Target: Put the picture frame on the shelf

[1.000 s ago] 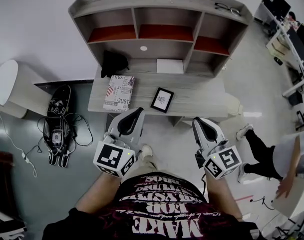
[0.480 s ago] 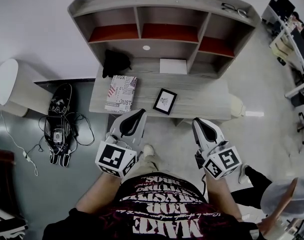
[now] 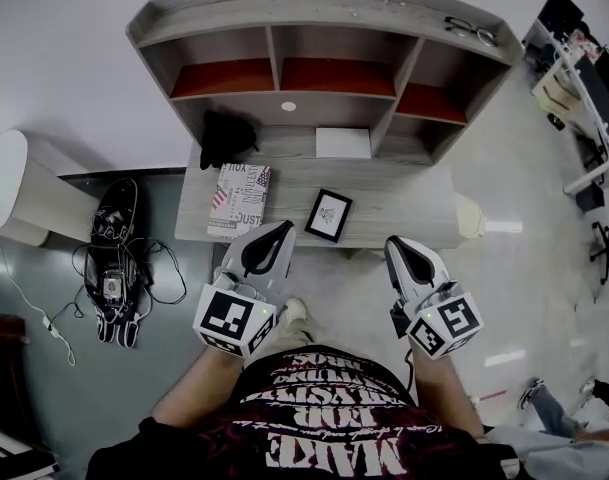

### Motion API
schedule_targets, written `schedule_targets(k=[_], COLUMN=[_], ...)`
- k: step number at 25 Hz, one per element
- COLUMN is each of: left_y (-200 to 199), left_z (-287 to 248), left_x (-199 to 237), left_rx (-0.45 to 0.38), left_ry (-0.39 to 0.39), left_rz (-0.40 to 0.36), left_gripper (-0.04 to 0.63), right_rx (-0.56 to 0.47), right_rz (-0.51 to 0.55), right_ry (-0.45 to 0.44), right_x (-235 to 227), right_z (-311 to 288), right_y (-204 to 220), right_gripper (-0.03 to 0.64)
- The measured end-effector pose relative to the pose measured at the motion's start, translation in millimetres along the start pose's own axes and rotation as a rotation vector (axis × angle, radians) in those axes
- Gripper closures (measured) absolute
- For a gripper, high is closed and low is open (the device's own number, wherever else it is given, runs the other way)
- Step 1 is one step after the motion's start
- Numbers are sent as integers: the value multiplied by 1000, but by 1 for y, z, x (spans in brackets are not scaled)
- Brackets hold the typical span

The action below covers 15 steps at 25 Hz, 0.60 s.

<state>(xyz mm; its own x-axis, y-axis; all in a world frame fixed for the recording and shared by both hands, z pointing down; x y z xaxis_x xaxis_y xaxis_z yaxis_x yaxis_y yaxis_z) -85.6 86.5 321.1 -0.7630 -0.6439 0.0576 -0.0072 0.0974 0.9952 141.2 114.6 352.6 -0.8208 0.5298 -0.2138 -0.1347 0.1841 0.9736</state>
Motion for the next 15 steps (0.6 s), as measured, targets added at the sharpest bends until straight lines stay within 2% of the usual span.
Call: schedule_targets(k=[15], left_y=[-14], left_z=[-33], left_x=[75], left_rx=[-25], left_ry=[38], left_rz=[-7], left_gripper=[595], right_rx=[-10], right_rz=[18], right_ry=[9], right_x=[-3], right_z=[-83], right_y=[-18], right_gripper=[591])
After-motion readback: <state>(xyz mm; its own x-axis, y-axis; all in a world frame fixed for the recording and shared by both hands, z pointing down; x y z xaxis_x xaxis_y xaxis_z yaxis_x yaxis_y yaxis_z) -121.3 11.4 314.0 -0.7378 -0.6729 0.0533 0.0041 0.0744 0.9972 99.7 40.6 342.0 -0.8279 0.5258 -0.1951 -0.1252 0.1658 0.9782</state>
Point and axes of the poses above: the fingertips, and each gripper's own axes: z backward along the fingers, x to its left, y out of its underside, the point moved 6 cm from there along z, backward along the fingers, and after that the axes turned 4 degrees about -x, right-handed, at the moved point
